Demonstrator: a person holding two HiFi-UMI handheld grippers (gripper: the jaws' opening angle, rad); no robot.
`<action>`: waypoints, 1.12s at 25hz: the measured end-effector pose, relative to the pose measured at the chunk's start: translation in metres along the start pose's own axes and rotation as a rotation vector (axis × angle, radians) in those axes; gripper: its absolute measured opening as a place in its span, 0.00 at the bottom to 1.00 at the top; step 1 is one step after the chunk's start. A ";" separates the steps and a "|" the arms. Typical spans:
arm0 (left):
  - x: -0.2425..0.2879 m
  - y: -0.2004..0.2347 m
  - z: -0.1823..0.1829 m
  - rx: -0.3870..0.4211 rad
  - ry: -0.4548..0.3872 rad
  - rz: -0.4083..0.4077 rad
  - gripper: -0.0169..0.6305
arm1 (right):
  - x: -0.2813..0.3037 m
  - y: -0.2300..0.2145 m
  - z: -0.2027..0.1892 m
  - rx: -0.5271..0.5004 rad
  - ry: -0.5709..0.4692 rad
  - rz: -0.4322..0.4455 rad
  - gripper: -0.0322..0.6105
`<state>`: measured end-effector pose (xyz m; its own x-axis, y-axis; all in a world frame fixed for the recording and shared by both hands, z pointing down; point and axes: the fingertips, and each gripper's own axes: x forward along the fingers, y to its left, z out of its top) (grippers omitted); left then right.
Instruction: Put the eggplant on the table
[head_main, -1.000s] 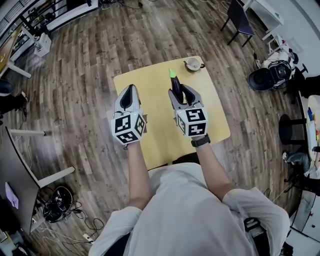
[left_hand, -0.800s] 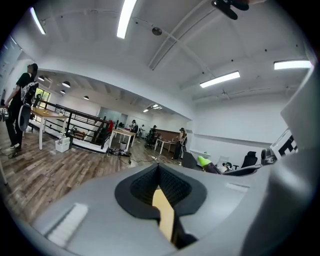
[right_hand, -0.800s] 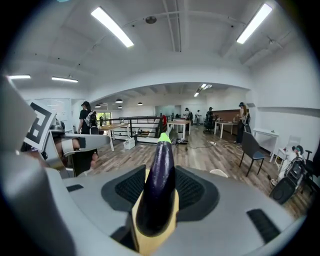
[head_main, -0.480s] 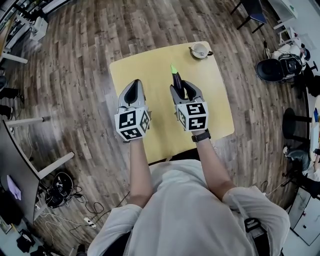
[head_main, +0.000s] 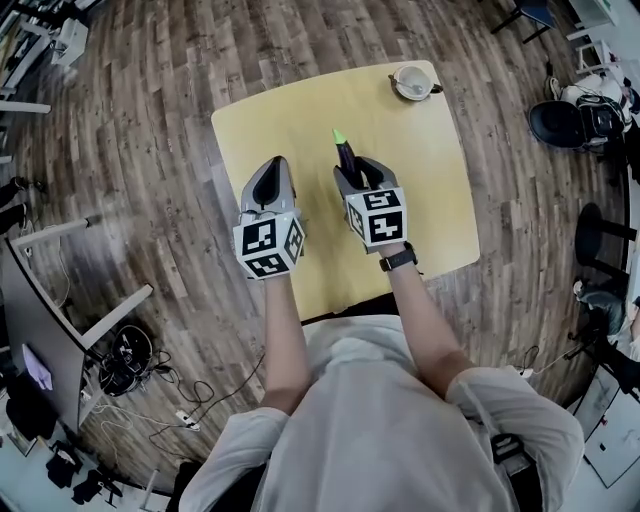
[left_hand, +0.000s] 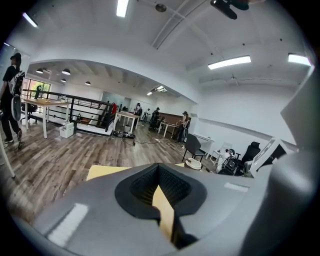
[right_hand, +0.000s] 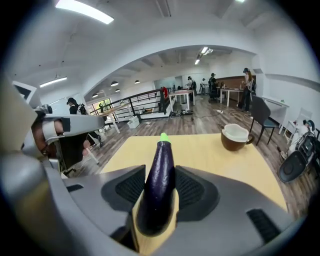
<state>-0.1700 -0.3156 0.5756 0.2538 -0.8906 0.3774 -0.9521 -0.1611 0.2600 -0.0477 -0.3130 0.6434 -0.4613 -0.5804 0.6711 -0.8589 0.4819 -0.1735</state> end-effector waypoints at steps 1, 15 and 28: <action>0.002 0.001 -0.004 -0.003 0.007 0.001 0.04 | 0.005 0.000 -0.005 0.004 0.017 0.004 0.34; 0.008 0.003 -0.035 -0.024 0.060 0.026 0.04 | 0.051 -0.005 -0.062 0.024 0.176 0.011 0.34; -0.002 -0.008 -0.022 0.005 0.043 0.020 0.04 | 0.057 -0.008 -0.082 0.012 0.215 0.012 0.40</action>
<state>-0.1595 -0.3034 0.5923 0.2415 -0.8746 0.4205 -0.9579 -0.1454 0.2478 -0.0487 -0.2966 0.7424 -0.4143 -0.4208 0.8070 -0.8569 0.4793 -0.1900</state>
